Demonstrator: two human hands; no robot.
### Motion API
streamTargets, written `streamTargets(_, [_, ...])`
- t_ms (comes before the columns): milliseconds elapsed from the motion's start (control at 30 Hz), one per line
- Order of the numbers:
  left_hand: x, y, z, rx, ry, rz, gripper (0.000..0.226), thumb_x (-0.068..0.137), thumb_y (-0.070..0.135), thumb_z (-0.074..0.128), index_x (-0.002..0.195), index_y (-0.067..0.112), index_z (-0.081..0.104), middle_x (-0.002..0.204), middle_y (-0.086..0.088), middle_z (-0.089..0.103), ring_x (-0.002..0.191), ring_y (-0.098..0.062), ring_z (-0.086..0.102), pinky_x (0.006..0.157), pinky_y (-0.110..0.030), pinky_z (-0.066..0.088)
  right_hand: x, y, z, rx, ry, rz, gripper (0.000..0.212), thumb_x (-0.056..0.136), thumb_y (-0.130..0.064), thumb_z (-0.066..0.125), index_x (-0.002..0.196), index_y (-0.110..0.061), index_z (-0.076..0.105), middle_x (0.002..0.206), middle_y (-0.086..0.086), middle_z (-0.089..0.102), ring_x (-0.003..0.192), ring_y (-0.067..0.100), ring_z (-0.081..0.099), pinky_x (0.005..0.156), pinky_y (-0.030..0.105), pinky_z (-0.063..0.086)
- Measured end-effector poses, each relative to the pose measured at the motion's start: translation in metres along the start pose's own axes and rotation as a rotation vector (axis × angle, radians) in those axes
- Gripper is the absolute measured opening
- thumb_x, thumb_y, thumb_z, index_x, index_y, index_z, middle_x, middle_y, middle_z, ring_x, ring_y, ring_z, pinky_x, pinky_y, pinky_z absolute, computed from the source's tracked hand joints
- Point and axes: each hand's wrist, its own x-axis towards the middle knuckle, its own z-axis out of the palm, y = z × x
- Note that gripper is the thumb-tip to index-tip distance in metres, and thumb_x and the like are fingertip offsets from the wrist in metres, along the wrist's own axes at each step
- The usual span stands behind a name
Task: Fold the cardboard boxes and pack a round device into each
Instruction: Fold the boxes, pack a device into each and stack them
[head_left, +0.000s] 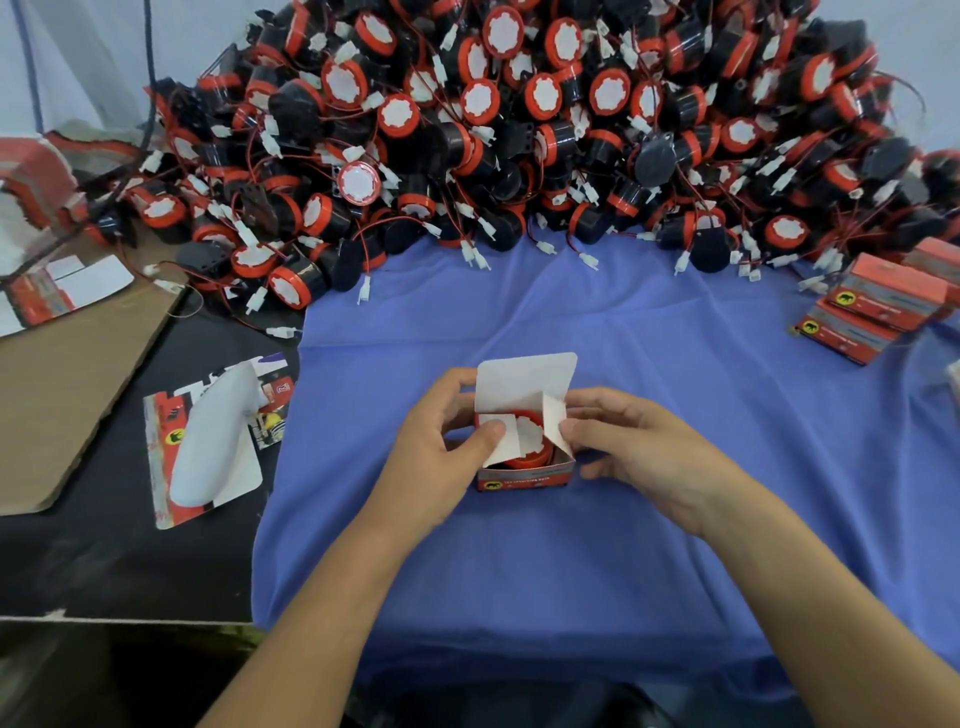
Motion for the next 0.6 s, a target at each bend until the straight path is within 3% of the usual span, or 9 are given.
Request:
streamTargets(167, [0.000,-0.001,0.000,-0.049,0.015,0.010,0.029,0.098,-0.001,0.063,0.099,0.027,0.068,0.102,0.007,0.077,0.096,-0.007,0.072,0.079,-0.020,0.055,0.002,0.002,0.014,-0.006,0.079,-0.114,0.037,0.091,0.002,0.063,0.105,-0.030,0.076,0.109,-0.005,0.075,0.093,0.027,0.074,0.090,0.047,0.057])
streamTargets(233, [-0.001,-0.003,0.000,-0.035,0.031,0.014,0.028,0.097,-0.002,0.063,0.093,0.024,0.071,0.102,0.009,0.077,0.099,-0.004,0.071,0.080,-0.017,0.054,0.001,0.004,0.017,-0.040,0.118,-0.180,0.041,0.091,0.004,0.062,0.099,-0.033,0.076,0.100,-0.007,0.075,0.085,0.022,0.070,0.084,0.039,0.055])
streamTargets(333, [-0.002,-0.003,-0.001,-0.036,0.020,0.004,0.032,0.097,-0.007,0.060,0.089,0.022,0.071,0.107,0.011,0.076,0.110,-0.004,0.069,0.086,-0.019,0.055,-0.003,0.011,0.016,-0.123,0.120,-0.284,0.042,0.096,-0.001,0.063,0.101,-0.040,0.076,0.099,-0.010,0.074,0.093,0.013,0.069,0.080,0.020,0.052])
streamTargets(467, [-0.004,0.000,-0.015,-0.002,-0.100,-0.016,0.036,0.098,-0.008,0.053,0.101,0.021,0.075,0.121,0.014,0.072,0.123,0.004,0.061,0.094,-0.014,0.050,-0.007,0.022,0.009,-0.230,0.057,-0.341,0.037,0.103,-0.012,0.058,0.123,-0.042,0.068,0.114,-0.012,0.074,0.105,0.010,0.068,0.088,0.018,0.051])
streamTargets(600, [-0.009,-0.001,-0.024,-0.070,-0.200,-0.057,0.024,0.094,0.013,0.058,0.111,0.020,0.074,0.123,0.020,0.071,0.129,0.006,0.055,0.095,-0.009,0.045,-0.011,0.027,0.009,-0.237,0.059,-0.369,0.038,0.105,-0.014,0.056,0.126,-0.043,0.066,0.117,-0.012,0.074,0.108,0.010,0.071,0.090,0.023,0.056])
